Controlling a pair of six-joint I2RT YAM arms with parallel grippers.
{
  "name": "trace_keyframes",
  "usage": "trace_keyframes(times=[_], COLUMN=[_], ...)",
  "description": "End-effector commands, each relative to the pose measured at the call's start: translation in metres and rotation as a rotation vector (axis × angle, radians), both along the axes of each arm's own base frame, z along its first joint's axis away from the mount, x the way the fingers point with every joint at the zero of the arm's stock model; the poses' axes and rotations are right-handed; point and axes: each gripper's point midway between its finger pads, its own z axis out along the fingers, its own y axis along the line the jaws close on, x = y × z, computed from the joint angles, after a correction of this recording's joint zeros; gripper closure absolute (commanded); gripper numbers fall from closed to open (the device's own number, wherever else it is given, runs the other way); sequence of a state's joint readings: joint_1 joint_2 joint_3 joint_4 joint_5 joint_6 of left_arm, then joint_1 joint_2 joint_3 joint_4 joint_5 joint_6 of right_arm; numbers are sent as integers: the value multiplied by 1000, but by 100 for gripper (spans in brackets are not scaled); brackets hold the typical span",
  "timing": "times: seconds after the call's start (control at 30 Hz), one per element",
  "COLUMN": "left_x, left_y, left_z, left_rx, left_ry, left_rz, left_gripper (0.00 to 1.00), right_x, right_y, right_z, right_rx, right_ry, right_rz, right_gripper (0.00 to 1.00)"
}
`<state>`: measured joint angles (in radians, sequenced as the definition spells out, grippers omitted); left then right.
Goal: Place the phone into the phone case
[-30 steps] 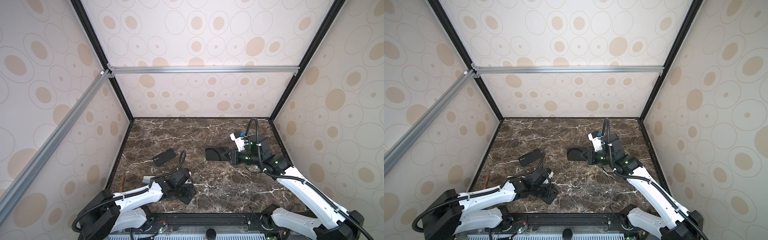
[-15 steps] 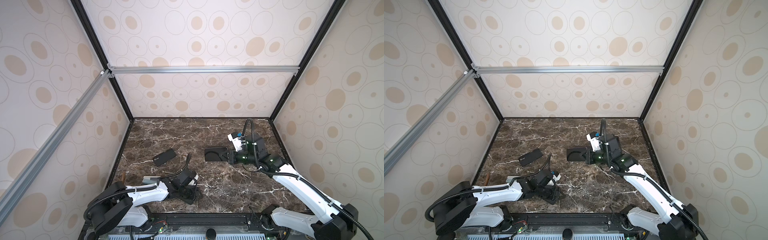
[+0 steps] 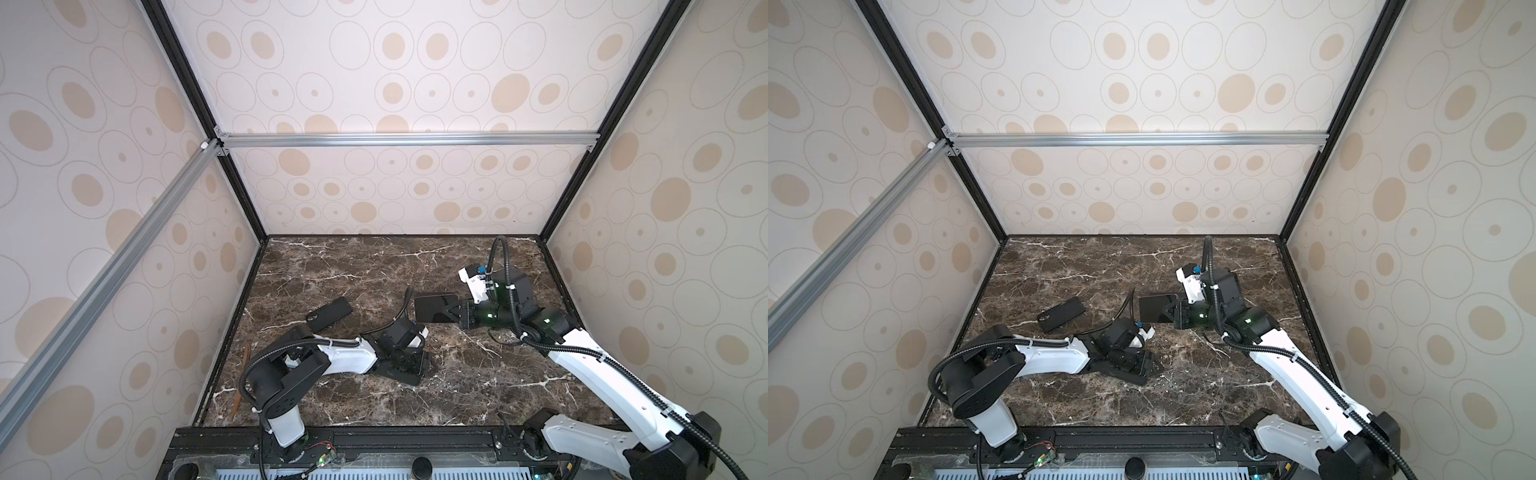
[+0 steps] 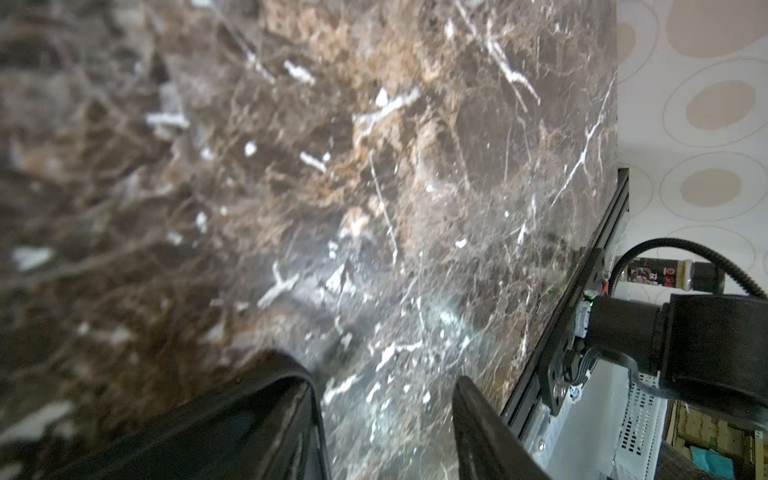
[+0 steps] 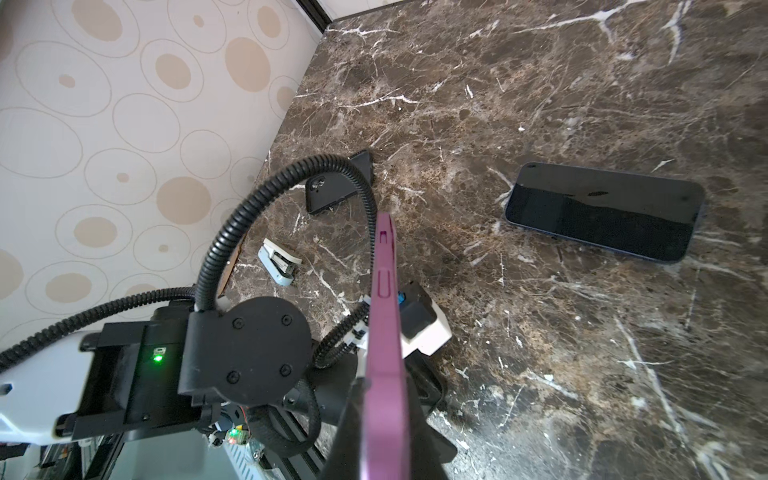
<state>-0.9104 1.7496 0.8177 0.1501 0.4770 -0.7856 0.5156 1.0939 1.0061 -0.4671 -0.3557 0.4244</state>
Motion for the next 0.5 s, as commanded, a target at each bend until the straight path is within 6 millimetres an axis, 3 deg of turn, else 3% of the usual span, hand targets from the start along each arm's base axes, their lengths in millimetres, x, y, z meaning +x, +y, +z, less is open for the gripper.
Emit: trace_keyframes(times=[0.0,0.17,0.3,0.37,0.47], left_x=[16,48,53,51,49], left_y=[0,-18,-24,-16,9], left_z=[-18,10,40,53,68], left_rx=[52,-18,-89,-105,-109], left_ry=[-12,-75,-104,-122,-122], left_rz=[22,67,54,52,69], left_gripper=[45,44,43,43,43], right_x=[7,17,19,17,12], right_y=[-17,-49,-76,-86,-84], right_z=[26,27,41,54,60], right_rx=[-40,-120,-166,-168,-143], right_ry=[-79,-69,-106,-137,-112], right_rz=[-74,-231,-343,-385,-383], right_gripper=[100,100,100,100,100])
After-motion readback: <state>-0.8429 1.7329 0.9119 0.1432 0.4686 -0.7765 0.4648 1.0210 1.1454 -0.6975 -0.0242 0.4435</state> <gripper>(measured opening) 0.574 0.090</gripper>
